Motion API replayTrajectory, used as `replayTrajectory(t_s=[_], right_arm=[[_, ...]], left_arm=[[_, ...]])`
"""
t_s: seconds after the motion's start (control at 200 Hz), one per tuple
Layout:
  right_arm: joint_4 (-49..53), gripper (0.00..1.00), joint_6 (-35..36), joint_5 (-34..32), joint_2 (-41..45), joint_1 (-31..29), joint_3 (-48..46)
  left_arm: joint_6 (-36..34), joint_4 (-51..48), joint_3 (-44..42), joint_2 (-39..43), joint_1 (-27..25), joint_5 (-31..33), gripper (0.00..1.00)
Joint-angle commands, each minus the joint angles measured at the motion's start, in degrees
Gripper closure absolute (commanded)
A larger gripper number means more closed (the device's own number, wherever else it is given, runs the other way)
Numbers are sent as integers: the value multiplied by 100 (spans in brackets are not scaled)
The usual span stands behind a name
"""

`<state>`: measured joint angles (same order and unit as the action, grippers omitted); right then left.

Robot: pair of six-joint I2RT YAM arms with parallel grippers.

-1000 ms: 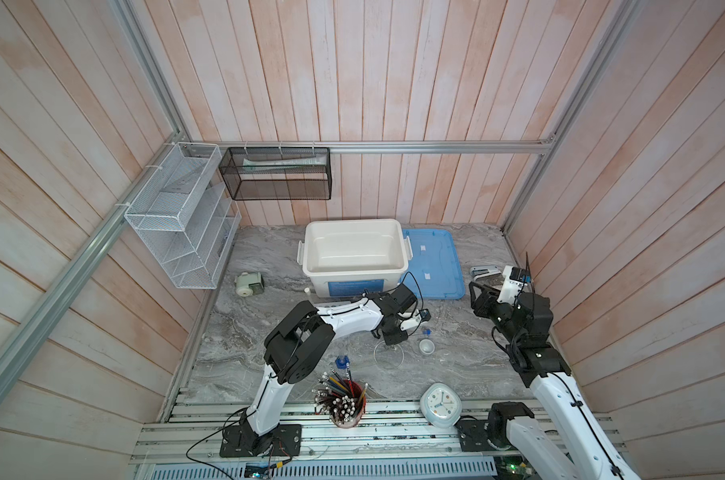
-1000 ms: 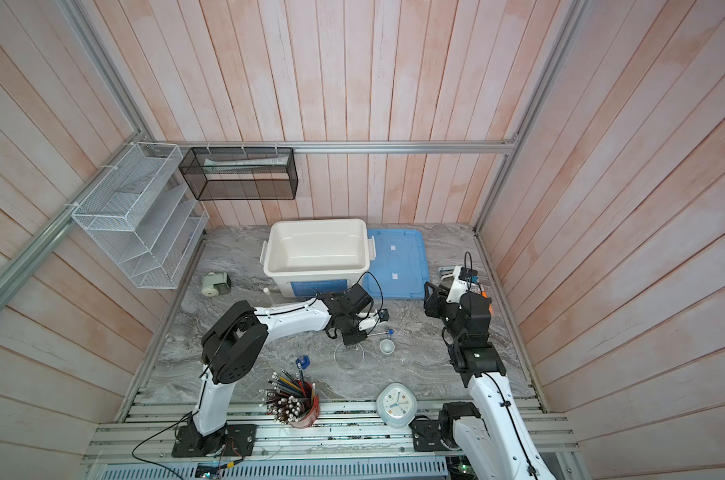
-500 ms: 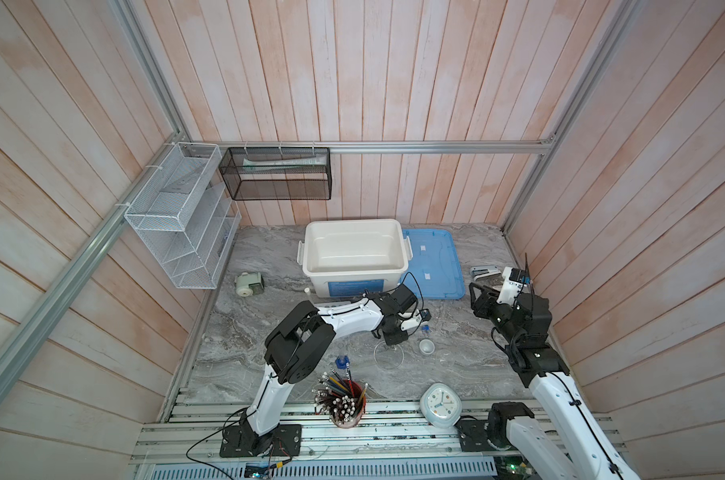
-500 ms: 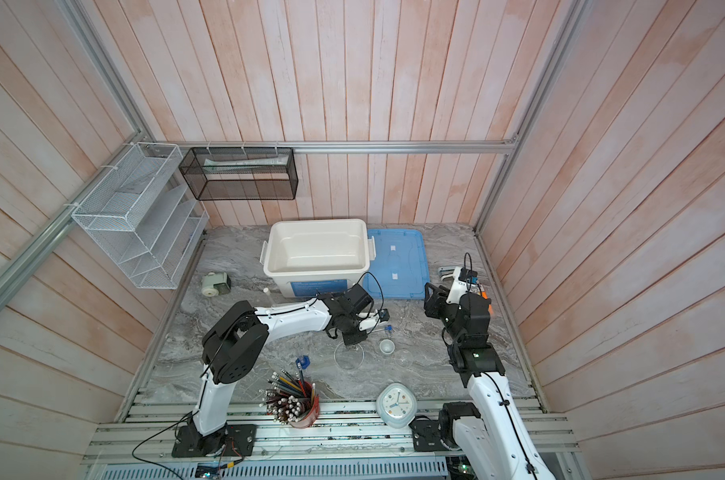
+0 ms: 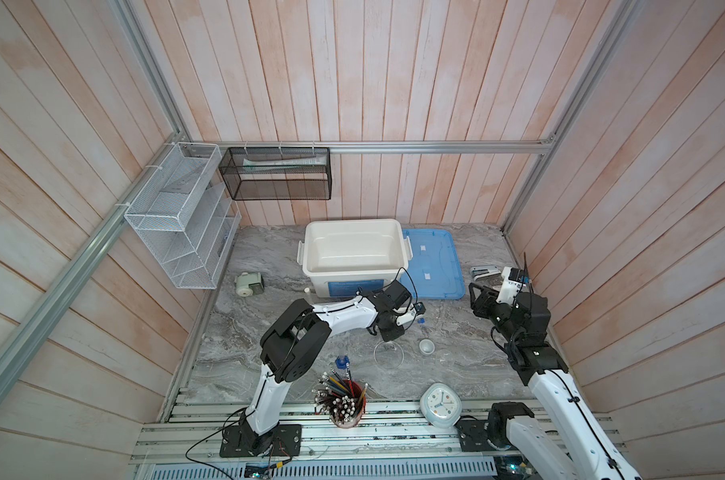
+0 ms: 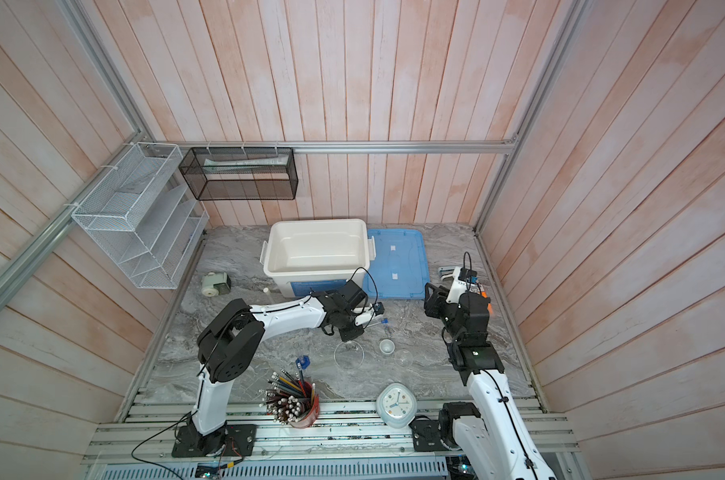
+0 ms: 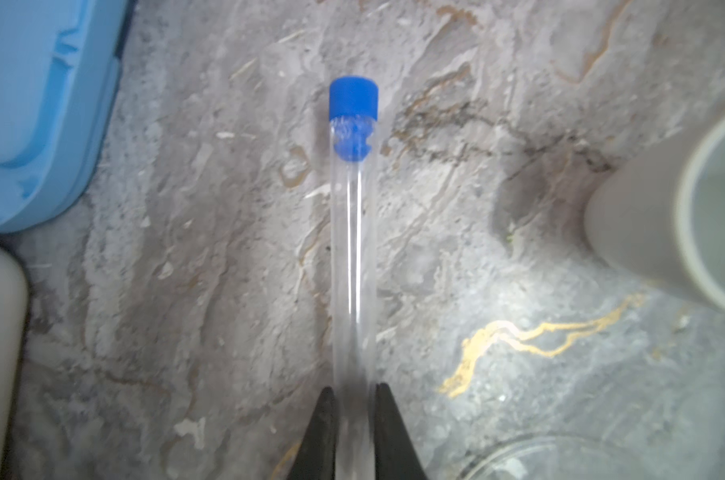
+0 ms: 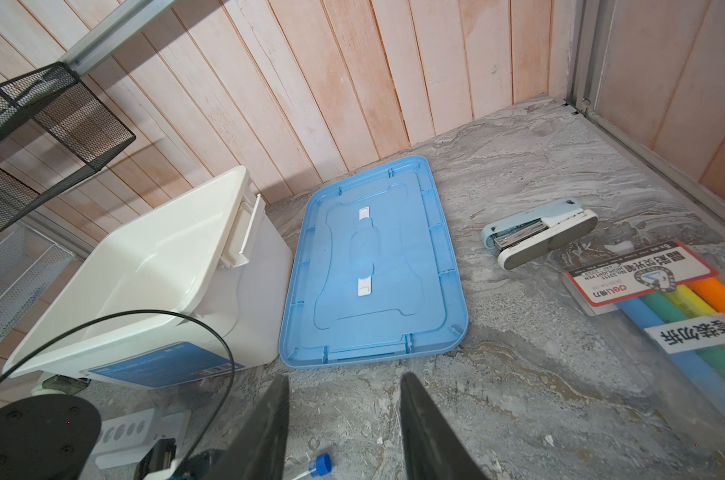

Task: Organize the chemistry lab equipment
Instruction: 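Lift the blue-capped tube with the left gripper while the right gripper approaches it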

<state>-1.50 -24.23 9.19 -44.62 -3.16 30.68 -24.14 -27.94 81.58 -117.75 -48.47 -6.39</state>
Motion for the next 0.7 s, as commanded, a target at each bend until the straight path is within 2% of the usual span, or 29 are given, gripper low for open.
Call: replayTrajectory(t_s=[0.0,0.145,0.255,0.49,0.695], right_arm=[[-51,55,-64,144,66,48,100],[62,55,-69,219,165,87,149],[141,55,-6,522,139,96,241],[-52,51,6,1960,-62,95,295],[-618,48,-379,2944,-97,21,210]], left_arm=[[187,297,-138,485,130,-181,88],[359,579,-405,870,295,-423,88],[534,776,-617,1164,461,-768,88],[799,1112,-995,1985,714,-1557,88],[989,1100,-1003,2518,1180,-2549,88]])
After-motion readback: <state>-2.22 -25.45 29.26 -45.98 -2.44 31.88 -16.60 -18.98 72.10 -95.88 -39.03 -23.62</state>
